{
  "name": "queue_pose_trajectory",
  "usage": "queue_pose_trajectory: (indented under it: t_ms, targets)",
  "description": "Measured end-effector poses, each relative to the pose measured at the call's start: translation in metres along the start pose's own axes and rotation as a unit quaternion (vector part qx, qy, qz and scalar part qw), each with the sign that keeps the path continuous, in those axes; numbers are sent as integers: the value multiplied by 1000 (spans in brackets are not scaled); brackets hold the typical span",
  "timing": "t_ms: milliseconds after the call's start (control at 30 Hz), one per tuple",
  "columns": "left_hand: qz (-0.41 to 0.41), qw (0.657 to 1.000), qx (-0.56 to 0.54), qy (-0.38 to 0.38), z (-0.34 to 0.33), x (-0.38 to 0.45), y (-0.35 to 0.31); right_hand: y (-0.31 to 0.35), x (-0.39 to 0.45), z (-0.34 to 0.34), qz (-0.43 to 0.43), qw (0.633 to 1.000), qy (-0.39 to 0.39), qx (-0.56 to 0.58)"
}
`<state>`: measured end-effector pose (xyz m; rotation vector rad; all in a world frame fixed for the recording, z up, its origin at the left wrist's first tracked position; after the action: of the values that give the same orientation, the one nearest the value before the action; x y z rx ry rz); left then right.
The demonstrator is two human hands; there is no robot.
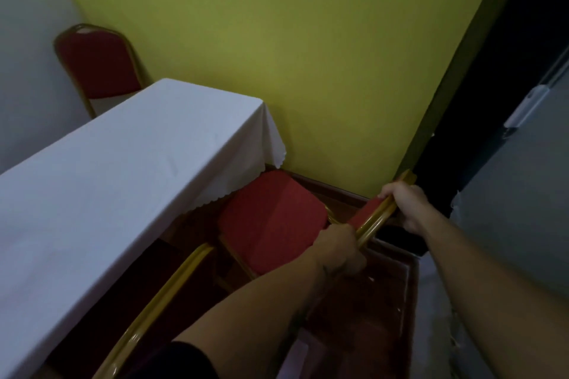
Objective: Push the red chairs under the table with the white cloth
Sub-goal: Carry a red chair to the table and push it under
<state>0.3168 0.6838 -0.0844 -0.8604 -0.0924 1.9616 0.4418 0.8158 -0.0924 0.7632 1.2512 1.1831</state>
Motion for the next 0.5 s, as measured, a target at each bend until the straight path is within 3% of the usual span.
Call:
queue_pose_trajectory:
  t_ms: [200, 500]
  targets:
    - [30, 999, -10, -17, 18, 10, 13, 18, 22, -42, 4, 995, 79, -53]
    - [59, 998, -28, -21, 49, 33, 36, 36, 51, -93, -2, 988, 126, -86]
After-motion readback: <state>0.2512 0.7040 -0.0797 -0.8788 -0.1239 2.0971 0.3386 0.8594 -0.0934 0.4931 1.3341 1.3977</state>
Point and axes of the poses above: each hand's wrist, its own x-axis towards the middle knuckle, its own z-axis out of the back of the hand, y = z × x, the point moved 8 cm from there along x, towards the middle knuckle, and after that the axes turned 12 degrees about z, right-handed, at the moved point
